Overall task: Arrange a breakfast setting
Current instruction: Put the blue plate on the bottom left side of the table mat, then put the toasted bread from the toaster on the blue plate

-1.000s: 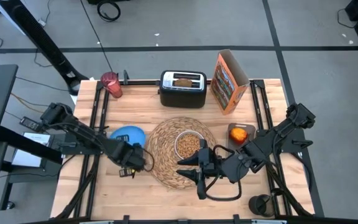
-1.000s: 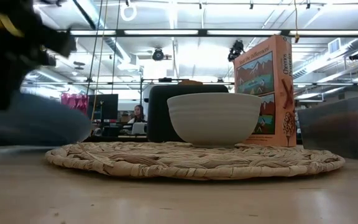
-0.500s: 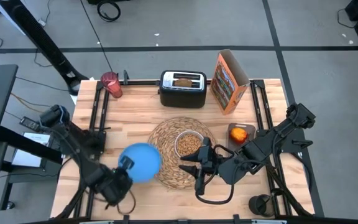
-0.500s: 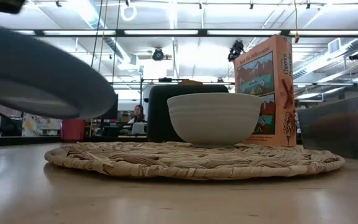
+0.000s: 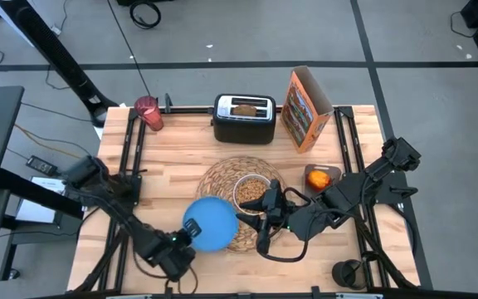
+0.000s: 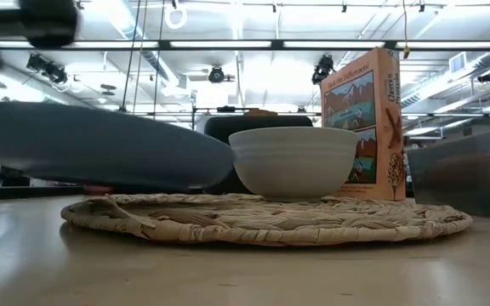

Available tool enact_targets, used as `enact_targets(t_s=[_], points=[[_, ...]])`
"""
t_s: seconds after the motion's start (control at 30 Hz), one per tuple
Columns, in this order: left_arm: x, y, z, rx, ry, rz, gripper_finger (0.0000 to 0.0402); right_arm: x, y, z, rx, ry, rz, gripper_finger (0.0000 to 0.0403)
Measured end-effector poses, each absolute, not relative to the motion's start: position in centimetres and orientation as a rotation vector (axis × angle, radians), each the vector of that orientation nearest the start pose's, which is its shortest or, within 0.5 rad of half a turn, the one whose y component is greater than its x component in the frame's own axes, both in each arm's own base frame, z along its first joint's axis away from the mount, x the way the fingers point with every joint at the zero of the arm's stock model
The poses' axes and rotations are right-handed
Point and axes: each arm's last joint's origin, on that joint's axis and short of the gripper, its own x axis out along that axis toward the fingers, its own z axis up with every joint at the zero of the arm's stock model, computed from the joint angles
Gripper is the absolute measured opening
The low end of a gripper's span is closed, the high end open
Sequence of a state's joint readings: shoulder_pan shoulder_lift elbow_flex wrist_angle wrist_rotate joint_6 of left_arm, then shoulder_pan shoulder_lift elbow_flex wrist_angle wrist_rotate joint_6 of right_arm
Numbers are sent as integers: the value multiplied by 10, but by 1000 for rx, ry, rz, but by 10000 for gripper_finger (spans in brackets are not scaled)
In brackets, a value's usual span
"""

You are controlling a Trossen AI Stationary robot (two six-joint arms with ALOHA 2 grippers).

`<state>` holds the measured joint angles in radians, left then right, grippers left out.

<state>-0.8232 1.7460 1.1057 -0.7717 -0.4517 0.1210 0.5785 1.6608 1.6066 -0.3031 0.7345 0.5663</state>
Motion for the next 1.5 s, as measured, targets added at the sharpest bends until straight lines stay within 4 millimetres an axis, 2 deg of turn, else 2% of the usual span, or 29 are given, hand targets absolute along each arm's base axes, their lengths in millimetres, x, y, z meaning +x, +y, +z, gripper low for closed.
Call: enact_targets(t_s=[0.23,0.47,0.83,1.03,1.17,1.27,1.4,1.5], points=[[241,-206,167,925,1158,-345,20,325,190,383,372,231,-197,140],[252,-194,167,889,1174,-306,50,326,191,385,390,222,-171,140],[251,-196,166,827,1201,-383,84,328,187,382,420,249,-171,140],[251,-197,175,821,1207,-392,105,332,177,376,466,318,-170,151],[251,-199,194,812,1224,-396,117,328,167,383,469,337,-150,157],[246,-198,219,737,1236,-412,126,320,157,395,453,348,-150,158],[230,-188,267,558,1191,-433,134,306,145,405,387,375,-178,158],[215,-168,308,376,1085,-355,135,296,134,408,338,385,-270,158]])
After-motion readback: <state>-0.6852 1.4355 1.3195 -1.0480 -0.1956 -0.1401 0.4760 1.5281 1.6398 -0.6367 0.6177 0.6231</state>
